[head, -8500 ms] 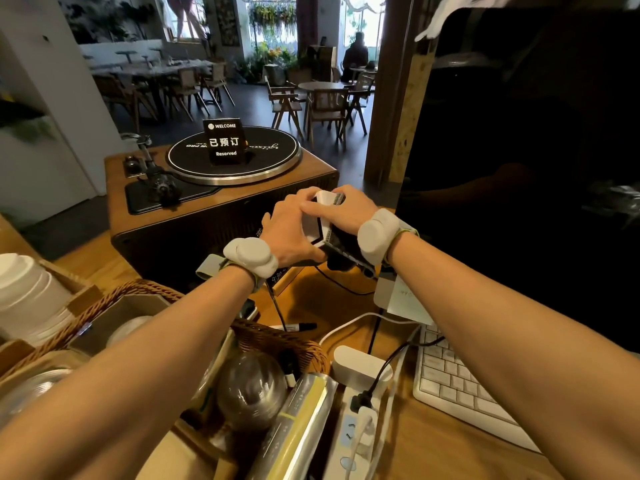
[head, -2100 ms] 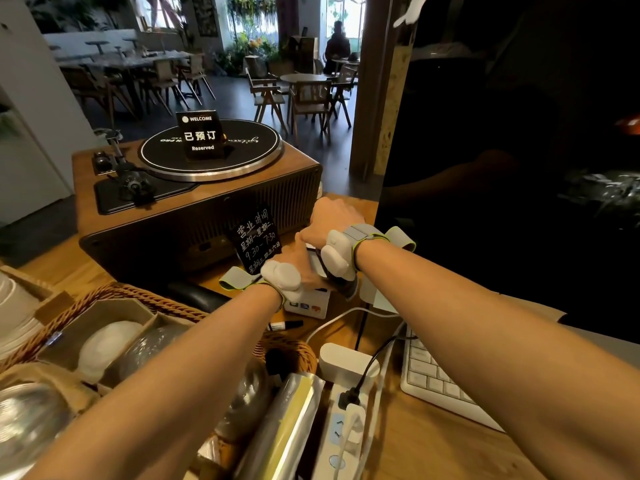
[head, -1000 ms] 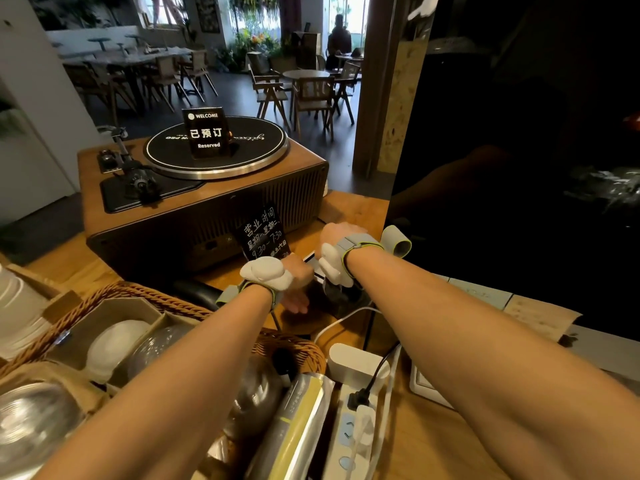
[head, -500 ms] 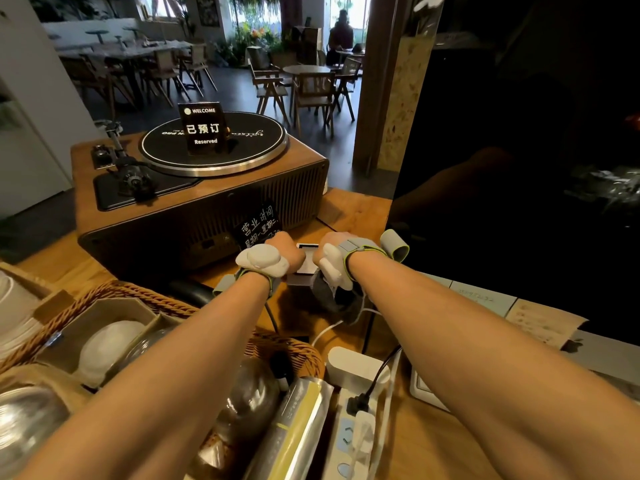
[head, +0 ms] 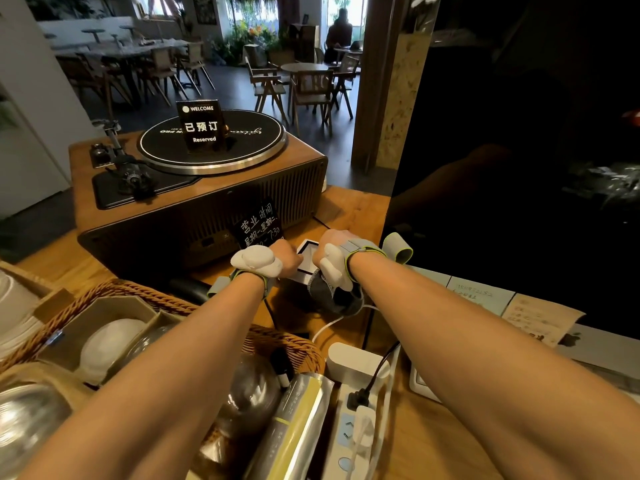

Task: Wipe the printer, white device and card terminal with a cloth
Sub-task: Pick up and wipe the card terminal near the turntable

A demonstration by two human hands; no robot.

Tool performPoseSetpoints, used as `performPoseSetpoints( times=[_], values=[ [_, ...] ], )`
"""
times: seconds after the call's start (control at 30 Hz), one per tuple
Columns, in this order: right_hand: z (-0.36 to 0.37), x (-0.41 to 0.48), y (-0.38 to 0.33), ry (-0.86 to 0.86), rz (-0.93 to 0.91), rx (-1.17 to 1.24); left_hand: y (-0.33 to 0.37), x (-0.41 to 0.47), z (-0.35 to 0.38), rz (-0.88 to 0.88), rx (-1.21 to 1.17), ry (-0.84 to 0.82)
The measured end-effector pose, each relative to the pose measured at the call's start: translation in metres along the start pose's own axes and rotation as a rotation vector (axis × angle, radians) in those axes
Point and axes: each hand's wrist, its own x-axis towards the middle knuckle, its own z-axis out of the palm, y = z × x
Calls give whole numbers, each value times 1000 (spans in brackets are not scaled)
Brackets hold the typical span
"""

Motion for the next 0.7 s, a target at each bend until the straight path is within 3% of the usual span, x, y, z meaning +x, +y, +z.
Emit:
performPoseSetpoints(
  times=[0.27,0.5,0.7],
  values=[
    [4,9,2,28,32,32,1,0,0,0,119,-13],
    [-31,-14,-4,154,-121,94,27,-15,-30,96,-35,234],
    [-61,-51,10,187,-225,24,66,-53,-54,171,-37,-11]
  ],
)
